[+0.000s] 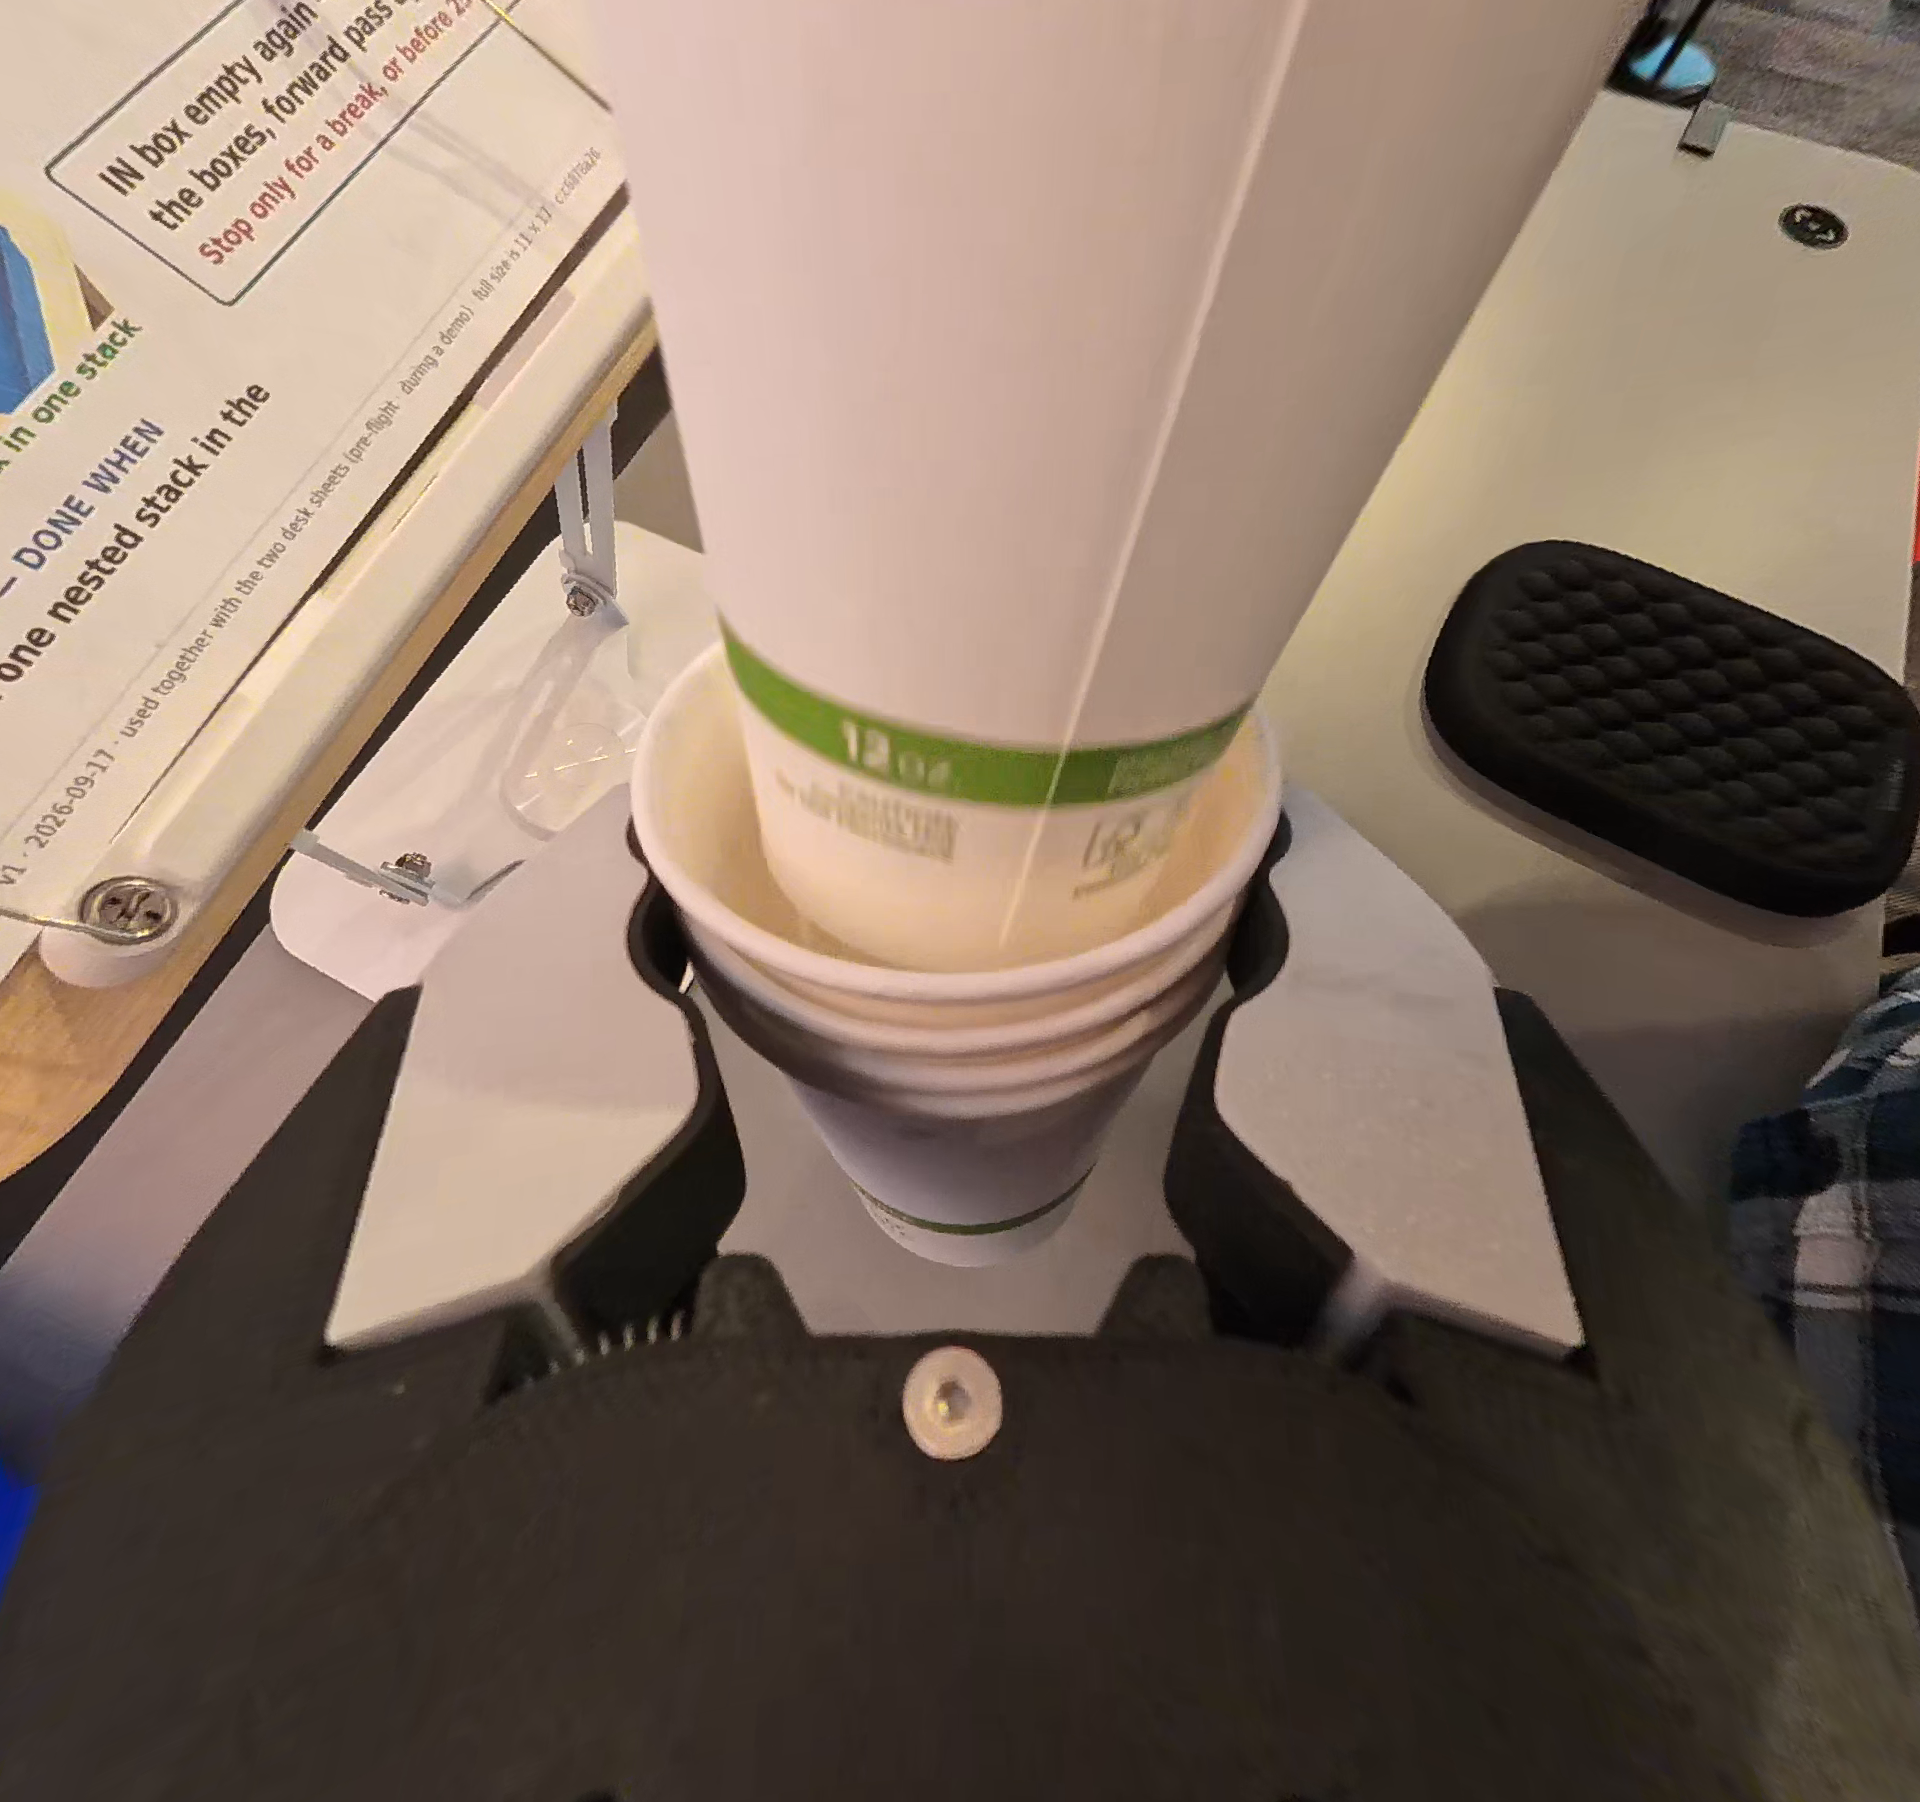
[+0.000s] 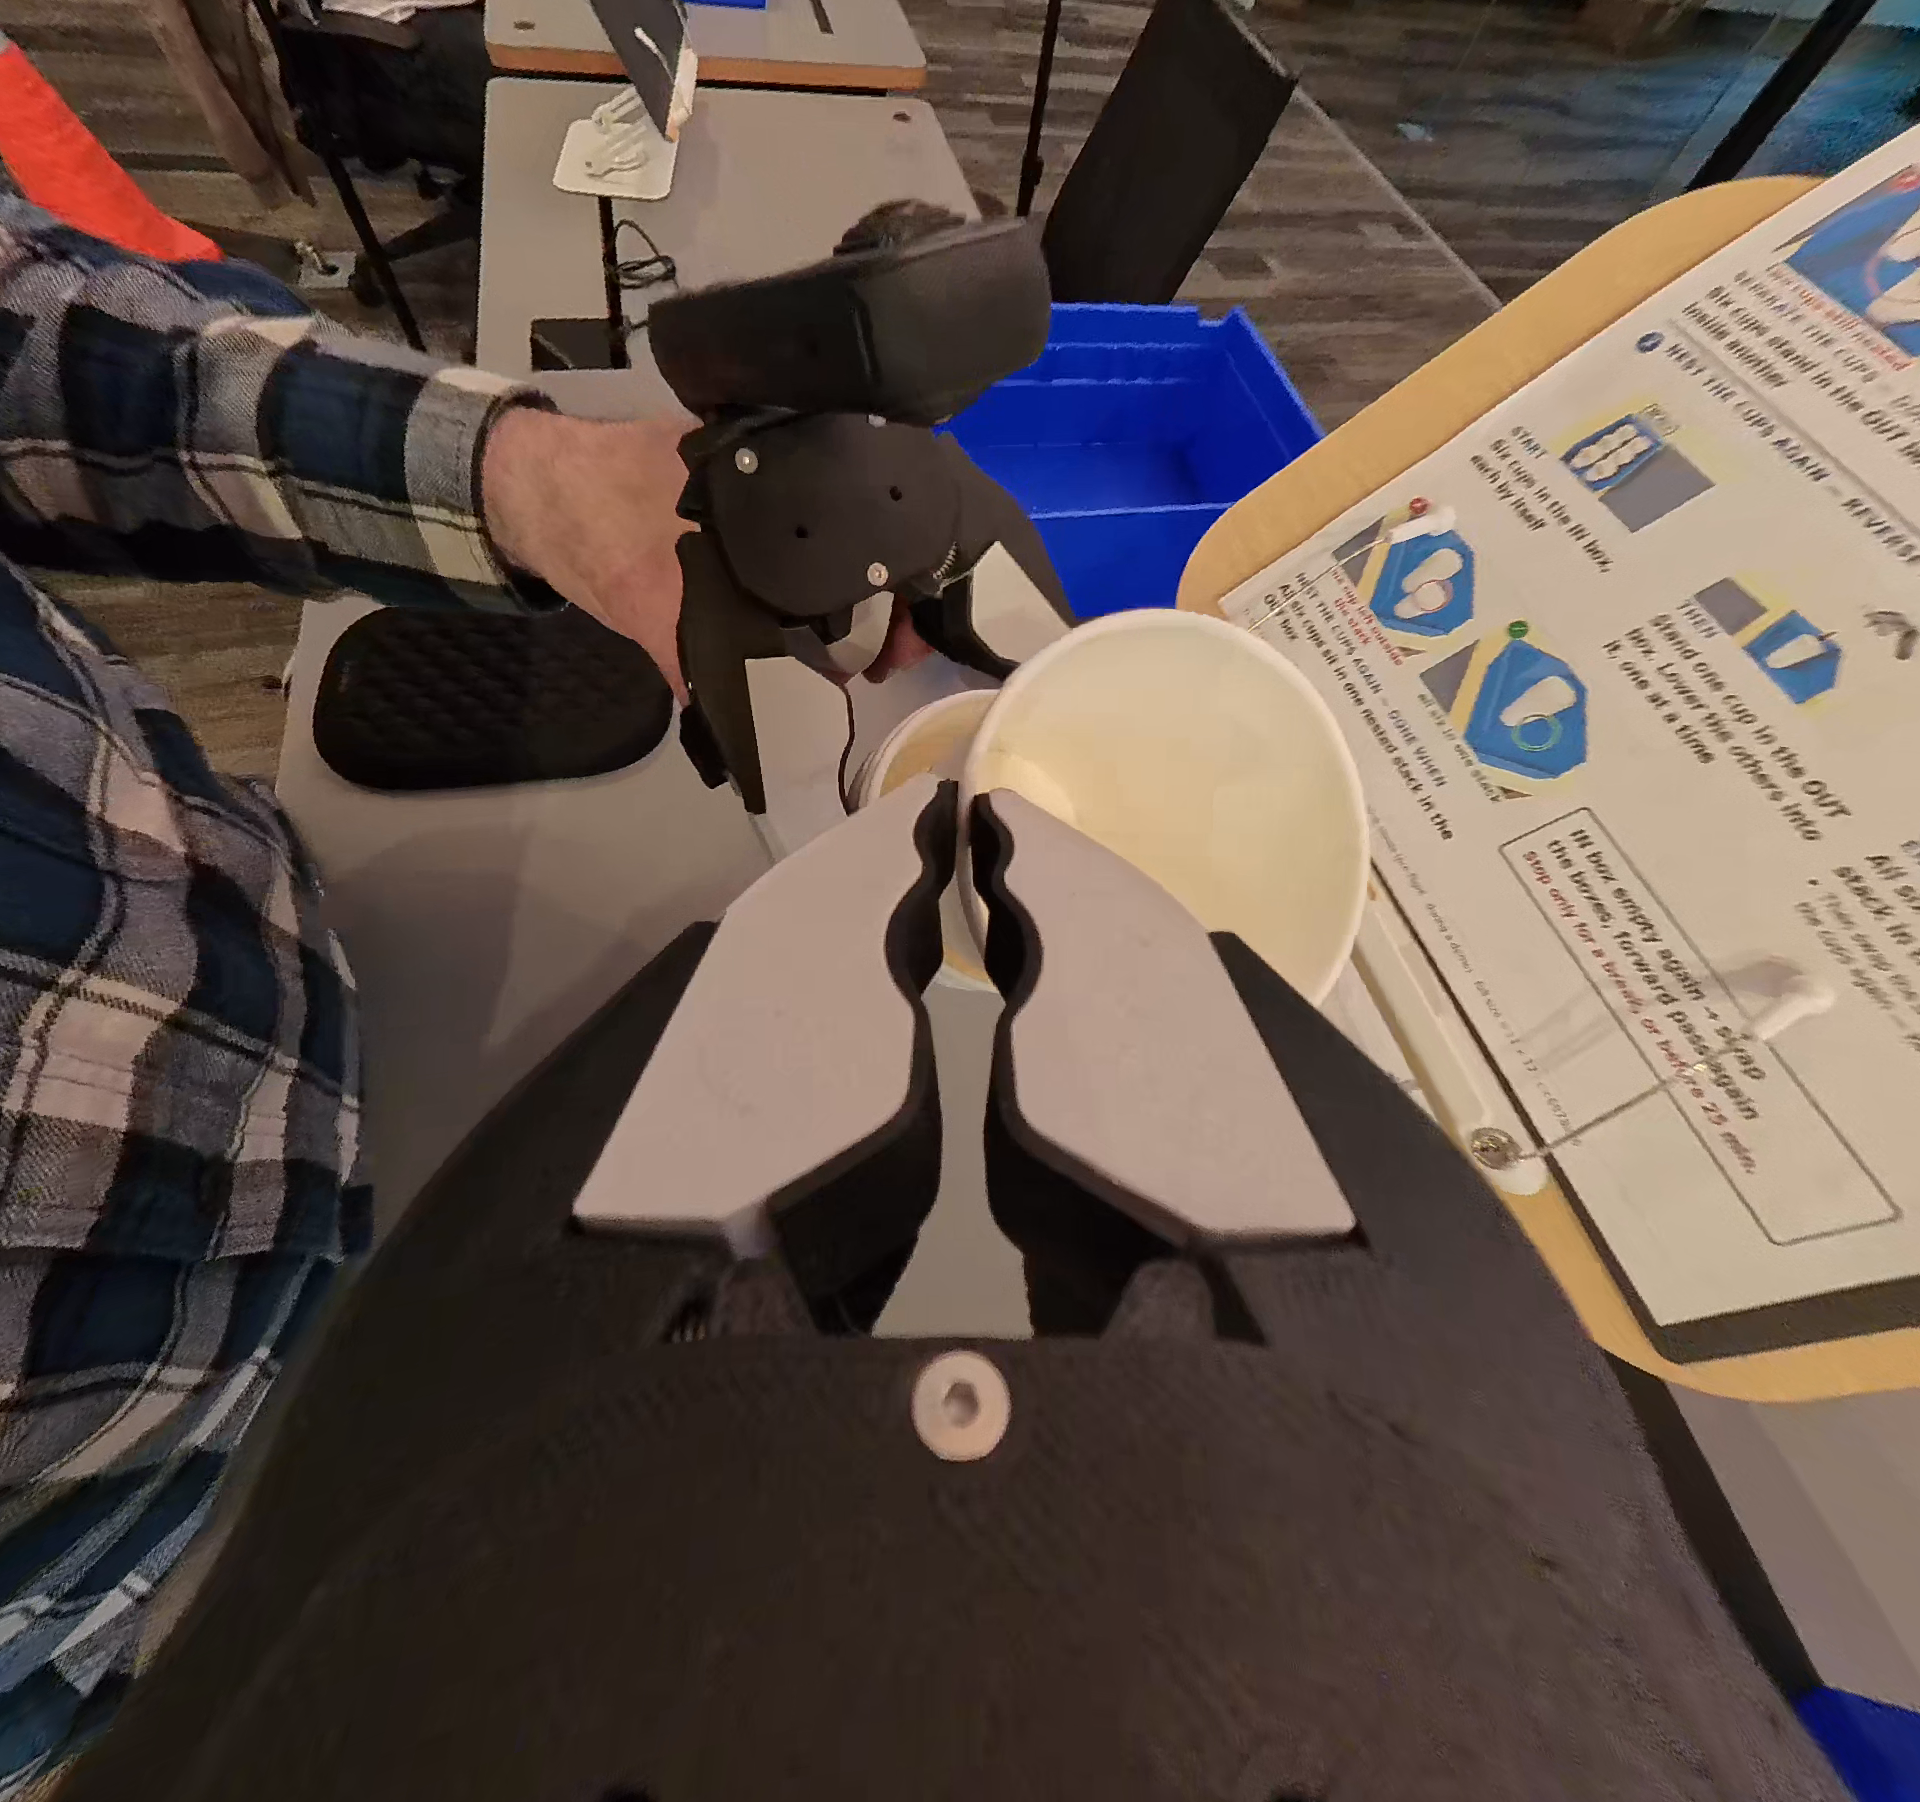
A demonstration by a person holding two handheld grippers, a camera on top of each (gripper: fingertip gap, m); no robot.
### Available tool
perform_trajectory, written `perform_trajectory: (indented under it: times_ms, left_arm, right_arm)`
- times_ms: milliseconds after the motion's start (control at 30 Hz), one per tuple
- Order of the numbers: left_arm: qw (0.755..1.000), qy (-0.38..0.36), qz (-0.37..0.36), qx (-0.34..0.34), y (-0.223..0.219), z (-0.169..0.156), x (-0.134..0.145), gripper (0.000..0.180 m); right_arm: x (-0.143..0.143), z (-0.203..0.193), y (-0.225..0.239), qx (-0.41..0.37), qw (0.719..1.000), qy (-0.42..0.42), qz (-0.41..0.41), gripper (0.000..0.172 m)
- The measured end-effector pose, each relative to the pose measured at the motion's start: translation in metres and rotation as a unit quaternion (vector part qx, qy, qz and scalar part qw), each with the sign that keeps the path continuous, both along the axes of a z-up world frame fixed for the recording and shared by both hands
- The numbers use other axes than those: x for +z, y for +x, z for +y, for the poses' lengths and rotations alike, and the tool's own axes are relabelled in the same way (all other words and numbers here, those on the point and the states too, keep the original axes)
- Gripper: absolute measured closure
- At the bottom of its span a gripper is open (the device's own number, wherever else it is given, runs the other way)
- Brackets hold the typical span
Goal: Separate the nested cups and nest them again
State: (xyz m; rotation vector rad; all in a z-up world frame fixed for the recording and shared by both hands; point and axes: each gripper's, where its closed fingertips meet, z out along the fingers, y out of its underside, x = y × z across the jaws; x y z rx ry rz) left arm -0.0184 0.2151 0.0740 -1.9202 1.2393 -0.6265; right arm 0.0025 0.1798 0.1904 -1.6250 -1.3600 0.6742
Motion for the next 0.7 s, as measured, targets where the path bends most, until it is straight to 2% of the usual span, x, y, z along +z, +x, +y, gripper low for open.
perform_trajectory:
  times_ms: [233,400,567,700]
  left_arm:
    - [1.000,-0.007,-0.017,0.000,0.006,0.004,0.002,0.077]
    - [1.000,-0.007,-0.017,0.000,0.007,0.003,0.002,0.076]
    - [1.000,-0.011,-0.020,0.006,0.004,0.003,0.001,0.076]
    - [1.000,-0.014,-0.020,0.010,0.004,0.004,-0.002,0.076]
  right_arm:
    - [0.040,0.019,0.042,-0.054,0.998,0.040,0.021,0.169]
    - [0.059,0.059,0.120,-0.157,0.984,0.078,-0.004,0.169]
    - [0.050,0.113,0.234,-0.296,0.944,0.105,-0.100,0.169]
    - [0.031,0.146,0.308,-0.367,0.913,0.095,-0.152,0.169]
